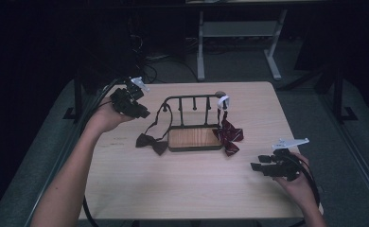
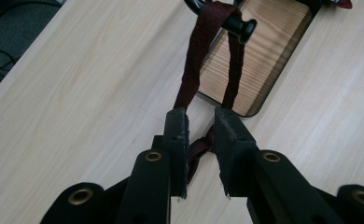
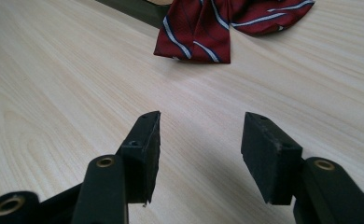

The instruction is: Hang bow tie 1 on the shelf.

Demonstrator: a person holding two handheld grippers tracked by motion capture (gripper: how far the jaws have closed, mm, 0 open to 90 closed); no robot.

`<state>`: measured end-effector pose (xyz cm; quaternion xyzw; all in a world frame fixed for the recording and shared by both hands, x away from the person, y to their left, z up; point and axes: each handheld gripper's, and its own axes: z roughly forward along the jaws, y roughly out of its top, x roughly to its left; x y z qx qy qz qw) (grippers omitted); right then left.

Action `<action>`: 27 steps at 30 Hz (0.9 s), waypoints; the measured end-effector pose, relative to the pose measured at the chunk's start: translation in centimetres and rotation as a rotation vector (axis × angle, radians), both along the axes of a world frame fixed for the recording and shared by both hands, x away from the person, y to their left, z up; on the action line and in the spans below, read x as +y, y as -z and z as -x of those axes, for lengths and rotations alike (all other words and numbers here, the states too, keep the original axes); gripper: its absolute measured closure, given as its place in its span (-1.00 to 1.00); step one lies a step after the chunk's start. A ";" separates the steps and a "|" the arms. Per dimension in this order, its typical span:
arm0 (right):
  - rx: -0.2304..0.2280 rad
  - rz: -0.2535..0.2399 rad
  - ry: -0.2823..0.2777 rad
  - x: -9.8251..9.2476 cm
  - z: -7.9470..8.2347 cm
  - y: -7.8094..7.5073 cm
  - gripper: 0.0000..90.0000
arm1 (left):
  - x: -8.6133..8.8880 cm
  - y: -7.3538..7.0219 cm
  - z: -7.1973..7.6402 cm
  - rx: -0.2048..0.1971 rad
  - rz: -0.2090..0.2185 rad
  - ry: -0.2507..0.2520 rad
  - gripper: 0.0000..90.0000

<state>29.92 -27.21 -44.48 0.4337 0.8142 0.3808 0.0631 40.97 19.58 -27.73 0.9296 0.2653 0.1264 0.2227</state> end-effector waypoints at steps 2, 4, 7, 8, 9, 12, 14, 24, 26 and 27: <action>0.001 0.000 0.002 0.0 0.0 0.0 0.04 | 0.0 0.3 0.2 0.003 -0.002 0.003 0.67; 0.000 0.000 0.003 0.0 0.0 0.0 0.04 | 0.1 0.4 0.4 0.005 -0.007 0.006 0.66; -0.001 -0.003 0.005 0.0 0.0 0.0 0.04 | 0.3 0.7 0.7 0.004 0.016 0.004 0.65; -0.001 -0.002 0.006 0.0 0.0 0.0 0.04 | 0.4 0.7 0.8 0.007 0.019 0.005 0.65; -0.001 -0.003 0.006 0.0 0.0 0.0 0.04 | 0.4 0.8 0.8 0.004 0.018 0.008 0.65; 0.005 0.000 0.006 -0.1 0.0 0.0 0.04 | 0.6 1.2 1.1 0.010 0.019 0.012 0.63; 0.005 0.000 0.007 -0.1 0.0 0.0 0.04 | 0.7 1.4 1.3 0.007 0.025 0.009 0.62; 0.003 -0.006 0.011 0.0 0.0 0.1 0.04 | 1.2 2.6 2.2 0.008 0.044 0.018 0.58; 0.003 -0.006 0.011 0.0 0.0 0.1 0.04 | 1.3 3.0 2.4 0.013 0.048 0.018 0.57; 0.003 -0.006 0.011 0.0 0.0 0.1 0.04 | 1.3 3.0 2.4 0.013 0.048 0.018 0.57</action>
